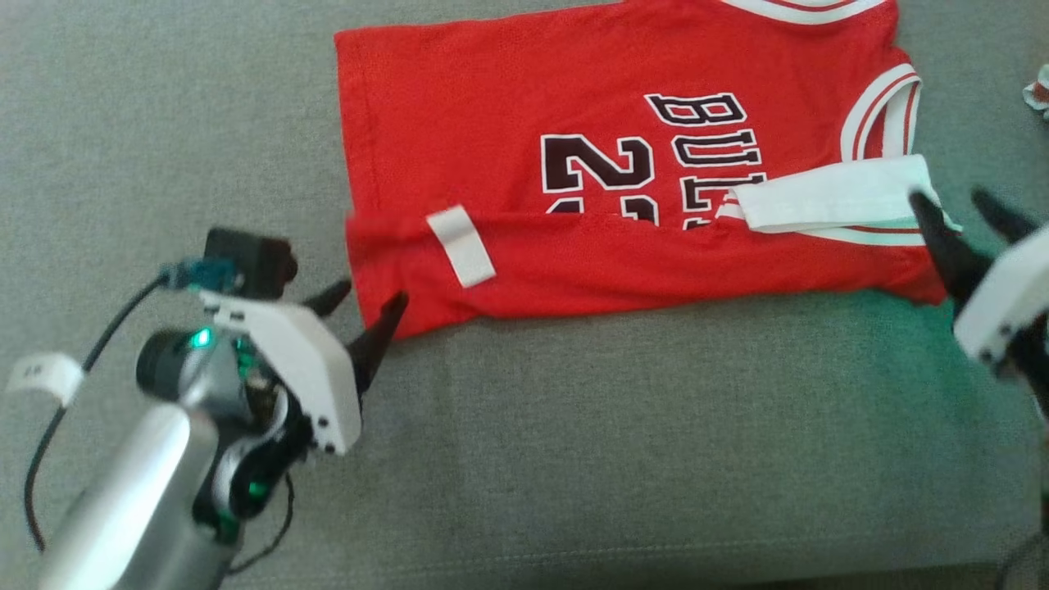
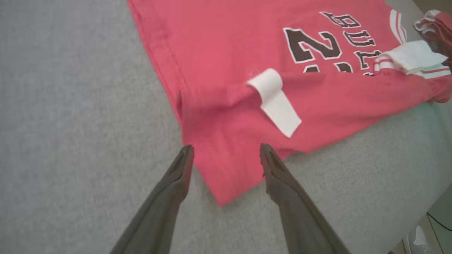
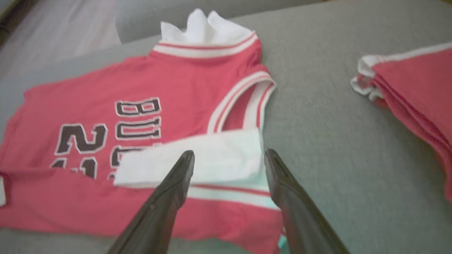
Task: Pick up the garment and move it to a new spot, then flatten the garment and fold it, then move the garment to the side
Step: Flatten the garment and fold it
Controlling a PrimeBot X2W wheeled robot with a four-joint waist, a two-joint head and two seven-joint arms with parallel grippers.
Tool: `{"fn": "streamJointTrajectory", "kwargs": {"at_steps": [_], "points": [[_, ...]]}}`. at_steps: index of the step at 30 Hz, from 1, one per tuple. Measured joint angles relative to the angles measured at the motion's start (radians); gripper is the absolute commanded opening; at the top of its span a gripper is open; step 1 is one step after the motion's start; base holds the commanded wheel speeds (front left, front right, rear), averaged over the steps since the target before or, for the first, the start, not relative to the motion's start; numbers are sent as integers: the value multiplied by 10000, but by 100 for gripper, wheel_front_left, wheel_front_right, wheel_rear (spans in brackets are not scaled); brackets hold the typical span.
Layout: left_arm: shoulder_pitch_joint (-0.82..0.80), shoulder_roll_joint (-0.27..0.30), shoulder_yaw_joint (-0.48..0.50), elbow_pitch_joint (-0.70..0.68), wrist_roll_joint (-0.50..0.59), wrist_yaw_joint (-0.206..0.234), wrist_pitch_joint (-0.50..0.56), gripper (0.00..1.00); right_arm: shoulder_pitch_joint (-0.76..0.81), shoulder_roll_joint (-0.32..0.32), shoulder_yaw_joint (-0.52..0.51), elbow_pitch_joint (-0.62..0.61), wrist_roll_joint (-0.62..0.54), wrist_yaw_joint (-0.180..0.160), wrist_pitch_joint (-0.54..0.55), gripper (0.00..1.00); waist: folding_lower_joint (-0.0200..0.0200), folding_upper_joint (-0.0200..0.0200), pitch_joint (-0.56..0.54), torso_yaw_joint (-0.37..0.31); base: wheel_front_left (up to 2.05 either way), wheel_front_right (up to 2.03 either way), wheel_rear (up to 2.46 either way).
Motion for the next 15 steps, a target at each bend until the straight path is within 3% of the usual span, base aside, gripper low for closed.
{"fn": "streamJointTrajectory", "kwargs": {"at_steps": [5,15], "points": [[665,8,71,-157,-127,226,-163,100,1083,-265,-6,-82,-265,0,-2,100,0,0,206,22,0,0,0],[336,-376,38,437,-328,128,-447,100,930,-278,286,637,-662,0,-65,100,0,0,574,141,0,0,0]]}}
